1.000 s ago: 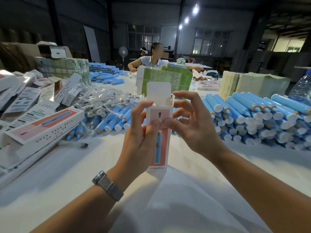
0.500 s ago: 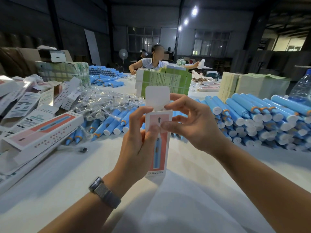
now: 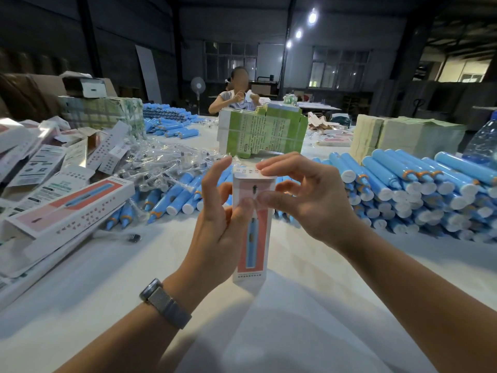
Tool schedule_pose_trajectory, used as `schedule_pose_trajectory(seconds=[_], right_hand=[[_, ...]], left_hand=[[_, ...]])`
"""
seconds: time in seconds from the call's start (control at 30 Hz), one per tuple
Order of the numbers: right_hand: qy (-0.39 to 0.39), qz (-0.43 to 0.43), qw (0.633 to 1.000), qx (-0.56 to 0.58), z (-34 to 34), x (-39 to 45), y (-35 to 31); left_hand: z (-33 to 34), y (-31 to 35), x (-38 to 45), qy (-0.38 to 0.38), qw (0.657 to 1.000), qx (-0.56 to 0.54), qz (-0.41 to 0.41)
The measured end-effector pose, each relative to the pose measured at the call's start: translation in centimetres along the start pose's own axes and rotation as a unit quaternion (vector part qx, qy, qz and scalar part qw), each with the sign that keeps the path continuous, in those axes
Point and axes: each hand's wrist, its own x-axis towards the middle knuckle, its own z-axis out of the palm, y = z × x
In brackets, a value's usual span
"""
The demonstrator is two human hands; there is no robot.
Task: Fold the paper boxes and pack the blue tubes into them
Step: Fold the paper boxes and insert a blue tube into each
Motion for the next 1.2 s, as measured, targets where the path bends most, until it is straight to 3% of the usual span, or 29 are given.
schedule_pose_trajectory(seconds=[0.43, 0.77, 1.0, 1.2], right_hand=[[0.018, 0.022, 1.0, 0.001, 0.2, 0.2, -1.1], [0.029, -0.031, 0.997, -0.071, 0.8, -0.1, -0.8], [0.033, -0.01, 0.997, -0.069, 0.9, -0.3, -0.7], [0.048, -0.043, 0.99, -0.123, 1.1, -0.1, -1.3]], left_hand=[[0.3, 1.0, -0.1, 0.007, 0.999, 0.034, 0.01], [0.6, 1.3, 0.4, 0.031, 0.999, -0.039, 0.007], [0.8, 1.7, 0.6, 0.055, 0.998, -0.027, 0.01], [0.7, 2.0, 0.8, 0.045, 0.999, -0.028, 0.002]])
